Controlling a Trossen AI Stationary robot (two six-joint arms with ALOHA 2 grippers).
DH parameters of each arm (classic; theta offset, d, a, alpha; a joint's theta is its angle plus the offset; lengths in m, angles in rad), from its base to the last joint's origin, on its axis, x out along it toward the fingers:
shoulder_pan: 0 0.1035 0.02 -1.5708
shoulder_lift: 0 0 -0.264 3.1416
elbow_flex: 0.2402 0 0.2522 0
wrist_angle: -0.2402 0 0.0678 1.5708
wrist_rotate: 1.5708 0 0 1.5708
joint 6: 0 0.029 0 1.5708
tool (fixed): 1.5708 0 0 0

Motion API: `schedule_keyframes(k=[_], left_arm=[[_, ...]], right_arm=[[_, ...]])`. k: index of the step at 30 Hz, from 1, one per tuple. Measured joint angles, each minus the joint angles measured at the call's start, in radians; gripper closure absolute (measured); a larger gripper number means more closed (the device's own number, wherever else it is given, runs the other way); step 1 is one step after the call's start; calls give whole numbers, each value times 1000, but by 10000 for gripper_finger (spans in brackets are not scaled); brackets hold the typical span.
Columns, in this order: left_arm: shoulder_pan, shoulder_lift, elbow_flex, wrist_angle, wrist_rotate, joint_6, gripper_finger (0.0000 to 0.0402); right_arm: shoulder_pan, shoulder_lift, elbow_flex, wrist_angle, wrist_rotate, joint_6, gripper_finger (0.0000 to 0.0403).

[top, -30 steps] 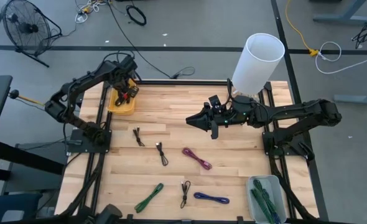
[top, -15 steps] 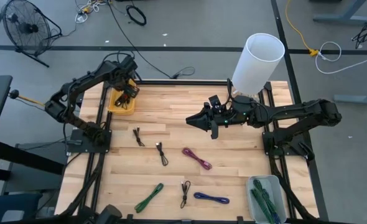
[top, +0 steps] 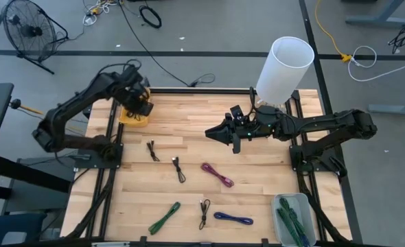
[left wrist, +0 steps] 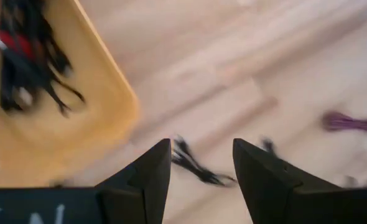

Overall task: Pick & Place USB Port
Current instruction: Put the black charger cable into the yellow bin

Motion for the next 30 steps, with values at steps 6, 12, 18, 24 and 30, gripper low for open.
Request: schedule_keyframes(k=[6,12,18,24,30], left_arm=[[-229,-70,0,-101,-80,-294,225],[-487,-60,0,-138,-234,-623,225],[-667,2,0,-139,-300,-881,225],[-752,84,-83,-27,-247,-984,225],[-788,104,-279,169,-194,-1092,225]], right_arm=[[0,0,0,0,0,-6,321],[0,0,0,0,0,-12,321],[0,0,0,3,-23,-27,321],[0,0,0,3,-58,-38,321],[0,0,0,-1,-102,-42,321]])
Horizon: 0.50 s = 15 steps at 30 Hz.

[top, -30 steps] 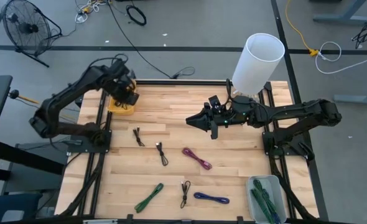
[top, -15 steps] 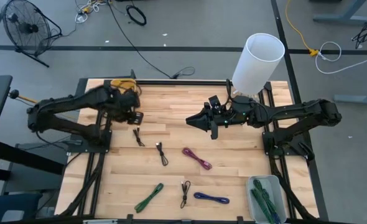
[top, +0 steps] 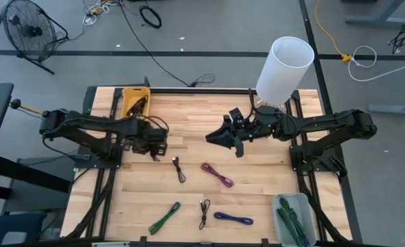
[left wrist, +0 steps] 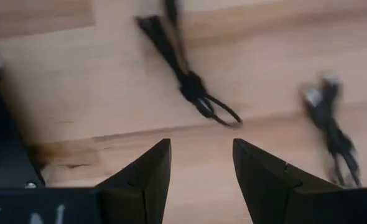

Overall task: Pick & Place USB Port
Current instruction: Put the black charger cable into the yellow bin

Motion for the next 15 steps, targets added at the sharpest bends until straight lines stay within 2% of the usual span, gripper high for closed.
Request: schedule_keyframes(k=[4,11,15], left_arm=[[10,-4,-80,61,-5,-82,225],[34,-3,-216,379,-2,-139,225],[52,-3,-227,333,13,-129,225]], right_arm=[[0,0,0,2,-5,-11,321],[0,0,0,0,-6,-11,321],[6,0,0,-2,-6,-11,321]])
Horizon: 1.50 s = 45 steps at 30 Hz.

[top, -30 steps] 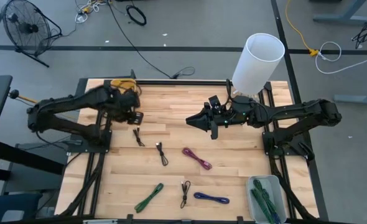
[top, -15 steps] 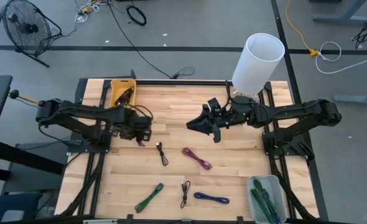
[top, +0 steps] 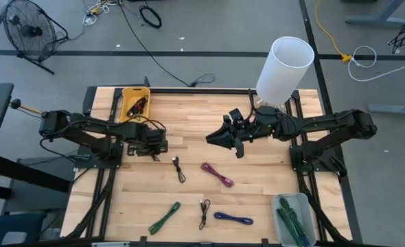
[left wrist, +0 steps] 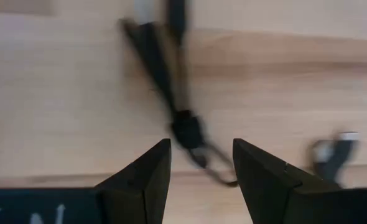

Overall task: Pick & Place USB Port
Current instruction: Put the black charger cable into the yellow bin

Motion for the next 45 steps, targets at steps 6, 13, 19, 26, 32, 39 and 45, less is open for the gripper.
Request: schedule_keyframes(k=[6,13,19,26,32,39,45], left_arm=[[2,2,-1,-64,-38,8,225],[10,21,0,-26,-80,28,225],[11,87,0,-18,-75,76,225],[18,144,5,3,-28,156,305],[17,100,21,-12,11,193,379],[-25,-13,176,-118,-34,243,383],[-12,-76,460,-518,-270,280,383]], right_arm=[[3,0,0,0,1,0,321],[2,0,0,3,9,0,321],[2,1,0,6,11,0,321],[2,1,0,7,11,0,321],[2,1,0,2,11,0,321],[2,1,0,-6,11,-1,321],[1,1,0,-8,13,-1,321]])
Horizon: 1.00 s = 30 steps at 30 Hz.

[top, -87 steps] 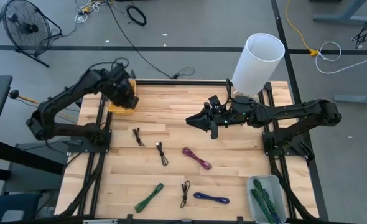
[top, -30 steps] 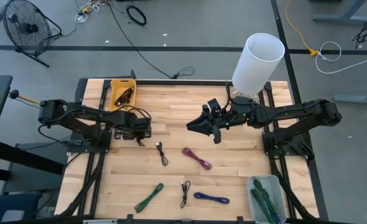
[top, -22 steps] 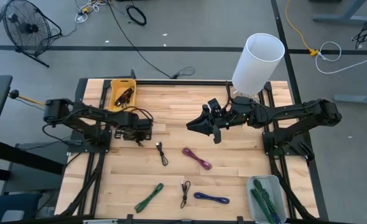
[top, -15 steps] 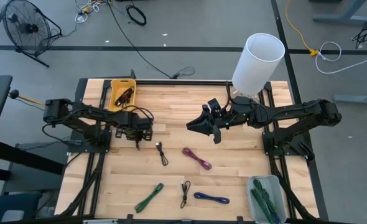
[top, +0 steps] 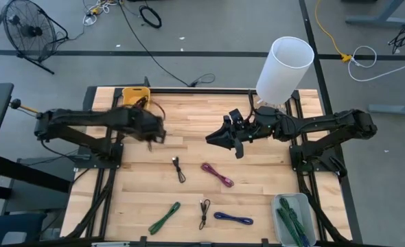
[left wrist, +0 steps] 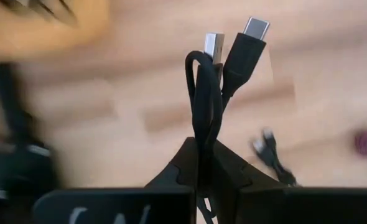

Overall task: Pick & Place USB Port
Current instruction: Put the black charger cable into the yellow bin

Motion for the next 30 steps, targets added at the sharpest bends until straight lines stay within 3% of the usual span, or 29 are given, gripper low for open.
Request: schedule_keyframes(k=[4,7,12,20,24,30], left_arm=[[56,-32,160,-184,-157,62,383],[163,-50,198,-230,-217,158,383],[406,-52,196,-223,-197,395,385],[701,9,196,-50,-99,711,385],[795,96,195,-35,-58,819,385],[837,220,195,10,-34,887,385]], right_arm=[[0,0,0,0,25,0,321],[0,0,0,6,27,0,321],[0,0,0,20,51,0,321],[1,0,0,17,51,20,321],[1,0,0,17,51,20,321],[1,0,0,18,51,28,321]])
